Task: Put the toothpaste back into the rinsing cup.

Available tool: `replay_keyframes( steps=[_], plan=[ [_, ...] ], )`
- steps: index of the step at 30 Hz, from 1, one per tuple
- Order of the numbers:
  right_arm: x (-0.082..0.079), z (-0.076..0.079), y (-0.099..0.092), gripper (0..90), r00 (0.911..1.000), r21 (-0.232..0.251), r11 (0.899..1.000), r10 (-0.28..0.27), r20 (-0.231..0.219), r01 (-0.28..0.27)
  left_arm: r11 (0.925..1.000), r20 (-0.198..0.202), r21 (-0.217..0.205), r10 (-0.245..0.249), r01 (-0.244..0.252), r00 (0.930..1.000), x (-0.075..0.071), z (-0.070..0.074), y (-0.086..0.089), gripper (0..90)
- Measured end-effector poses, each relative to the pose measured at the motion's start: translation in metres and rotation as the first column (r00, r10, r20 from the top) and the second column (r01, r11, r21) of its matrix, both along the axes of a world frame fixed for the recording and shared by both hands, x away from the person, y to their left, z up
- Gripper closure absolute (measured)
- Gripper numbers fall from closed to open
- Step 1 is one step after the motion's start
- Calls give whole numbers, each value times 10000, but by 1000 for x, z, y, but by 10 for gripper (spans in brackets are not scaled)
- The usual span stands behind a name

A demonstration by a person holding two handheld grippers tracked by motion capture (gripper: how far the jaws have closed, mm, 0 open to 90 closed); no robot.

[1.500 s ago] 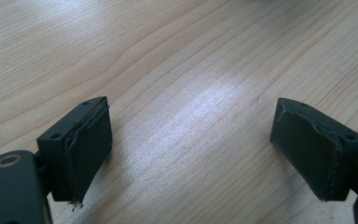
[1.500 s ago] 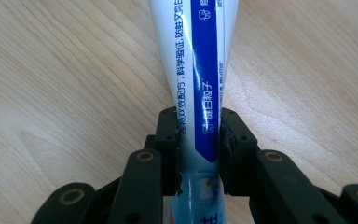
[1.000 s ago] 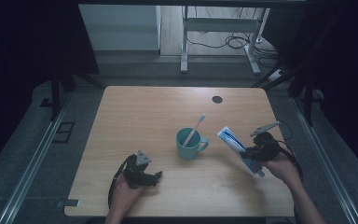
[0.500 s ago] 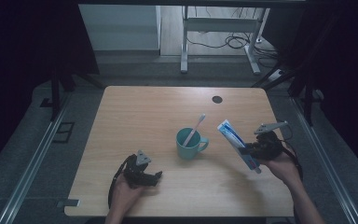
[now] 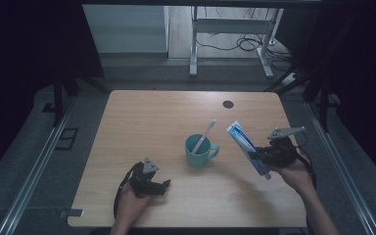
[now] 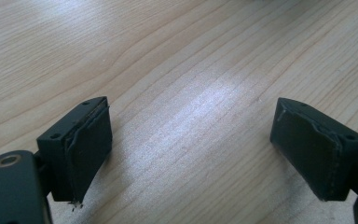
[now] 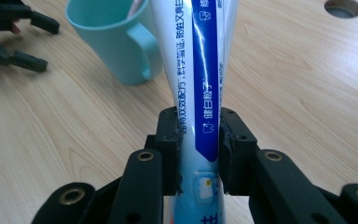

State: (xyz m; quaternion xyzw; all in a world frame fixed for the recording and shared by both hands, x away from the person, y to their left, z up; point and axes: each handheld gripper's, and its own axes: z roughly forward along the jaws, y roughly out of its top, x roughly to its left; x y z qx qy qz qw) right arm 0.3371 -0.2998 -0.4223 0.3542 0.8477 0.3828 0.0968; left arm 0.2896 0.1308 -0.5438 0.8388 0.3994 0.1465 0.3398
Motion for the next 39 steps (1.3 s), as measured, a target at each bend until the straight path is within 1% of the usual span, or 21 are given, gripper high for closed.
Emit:
replay_keyframes(
  steps=[7, 9, 13, 16, 19, 26, 30, 32, 37, 38, 39],
  plan=[
    [-1, 9, 7, 720, 9996, 506, 9987, 103, 259, -116, 10000, 19, 23, -29, 29, 10000, 0, 0, 0, 127],
    [-1, 15, 11, 720, 9988, 642, 9978, 120, 467, -150, 10000, 12, 21, -30, 30, 10000, 0, 0, 0, 127],
    [-1, 20, 15, 720, 9980, 816, 9965, 153, 611, -203, 10000, 11, 20, -28, 28, 10000, 0, 0, 0, 127],
    [0, 25, 21, 720, 9961, 912, 9956, 156, 869, -236, 10000, 14, 22, -29, 29, 10000, 0, 0, 0, 127],
    [0, 26, 24, 720, 9957, 1028, 9943, 169, 915, -264, 10000, 12, 19, -26, 26, 10000, 0, 0, 0, 128],
    [5, 30, 36, 720, 9918, 1444, 9888, 204, 1264, -387, 10000, 11, 23, -30, 30, 10000, 0, 0, 0, 127],
    [7, 32, 43, 720, 9886, 1542, 9868, 264, 1484, -495, 10000, 8, 32, -36, 36, 10000, 0, 0, 0, 128],
    [9, 33, 48, 720, 9866, 1669, 9843, 303, 1602, -573, 10000, 8, 33, -34, 34, 10000, 0, 0, 0, 128],
    [10, 33, 58, 719, 9824, 1792, 9809, 422, 1821, -753, 10000, 13, 24, -37, 37, 10000, 0, 0, 0, 128],
    [11, 33, 63, 719, 9814, 1846, 9795, 451, 1868, -801, 10000, 13, 25, -37, 37, 10000, 0, 0, 0, 128],
    [11, 33, 63, 719, 9814, 1846, 9795, 451, 1868, -801, 10000, 12, 26, -39, 39, 10000, 0, 0, 0, 128]
  ],
)
